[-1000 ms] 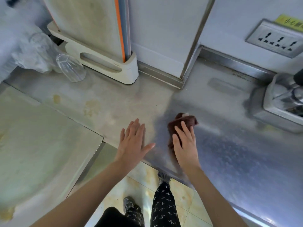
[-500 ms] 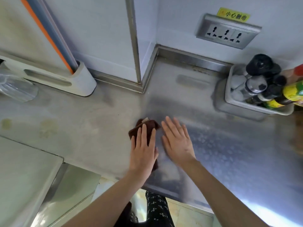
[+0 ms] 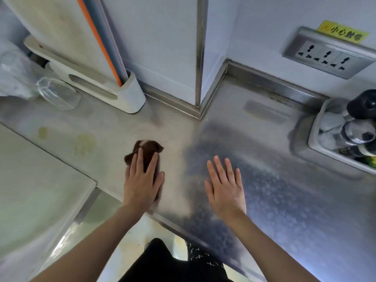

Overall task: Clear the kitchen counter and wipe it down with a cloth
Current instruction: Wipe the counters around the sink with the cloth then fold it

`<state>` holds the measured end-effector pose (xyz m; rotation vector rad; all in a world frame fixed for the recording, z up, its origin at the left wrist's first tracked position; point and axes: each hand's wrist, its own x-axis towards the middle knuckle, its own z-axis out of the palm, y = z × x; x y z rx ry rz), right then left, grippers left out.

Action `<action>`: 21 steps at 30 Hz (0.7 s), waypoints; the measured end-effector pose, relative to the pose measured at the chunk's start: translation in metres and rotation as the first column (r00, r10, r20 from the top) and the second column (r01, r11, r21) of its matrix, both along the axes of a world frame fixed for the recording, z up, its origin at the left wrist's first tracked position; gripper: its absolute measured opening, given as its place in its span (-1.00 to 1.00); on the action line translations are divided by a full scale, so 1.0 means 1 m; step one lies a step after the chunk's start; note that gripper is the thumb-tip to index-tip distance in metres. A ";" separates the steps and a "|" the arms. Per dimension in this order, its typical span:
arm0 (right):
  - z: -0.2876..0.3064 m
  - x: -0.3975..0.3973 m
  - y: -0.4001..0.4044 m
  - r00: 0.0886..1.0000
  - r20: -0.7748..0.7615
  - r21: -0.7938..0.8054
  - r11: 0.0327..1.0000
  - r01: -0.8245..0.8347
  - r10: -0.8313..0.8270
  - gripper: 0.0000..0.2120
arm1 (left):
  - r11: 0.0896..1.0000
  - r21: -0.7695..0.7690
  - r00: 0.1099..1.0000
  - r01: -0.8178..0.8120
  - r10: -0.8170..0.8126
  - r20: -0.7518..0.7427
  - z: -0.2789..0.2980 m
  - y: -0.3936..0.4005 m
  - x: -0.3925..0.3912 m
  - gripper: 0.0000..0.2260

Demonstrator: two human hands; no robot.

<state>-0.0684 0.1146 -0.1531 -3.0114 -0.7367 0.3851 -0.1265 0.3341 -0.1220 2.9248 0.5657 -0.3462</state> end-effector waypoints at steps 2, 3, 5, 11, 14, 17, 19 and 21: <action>-0.001 0.000 0.000 1.000 0.006 -0.007 1.000 -0.006 0.006 -0.50 | 0.974 -0.013 0.974 0.225 -0.225 0.005 -0.001 -0.013 -0.010 -0.55; -0.001 0.000 0.000 1.000 0.008 -0.008 1.000 -0.008 0.008 -0.50 | 0.949 -0.032 0.950 0.313 -0.313 0.006 -0.002 -0.019 -0.015 -0.58; 0.001 -0.001 0.001 1.000 0.004 -0.007 1.000 0.002 -0.002 -0.49 | 0.895 -0.026 0.896 0.444 -0.445 -0.009 -0.001 -0.028 -0.026 -0.60; 0.013 0.019 0.056 0.997 -0.001 0.084 0.994 -0.073 0.073 -0.51 | 0.994 0.110 1.000 0.009 -0.006 -0.029 -0.002 0.045 -0.028 -0.52; 0.014 0.035 0.116 0.975 -0.062 0.165 0.966 -0.201 0.213 -0.47 | 0.994 0.105 0.999 -0.039 0.041 -0.020 -0.003 0.089 -0.023 -0.59; 0.015 0.032 0.173 0.938 -0.078 0.171 0.931 -0.322 0.339 -0.46 | 0.990 0.135 0.998 0.050 -0.044 -0.044 -0.006 0.095 -0.025 -0.57; 0.010 0.028 0.200 0.932 -0.093 0.155 0.930 -0.334 0.350 -0.49 | 0.981 0.159 0.994 0.111 -0.107 -0.033 -0.008 0.088 -0.034 -0.56; 0.005 0.023 0.209 0.946 -0.074 0.127 0.944 -0.305 0.315 -0.49 | 0.982 0.126 0.990 0.142 -0.138 -0.035 -0.008 0.086 -0.043 -0.54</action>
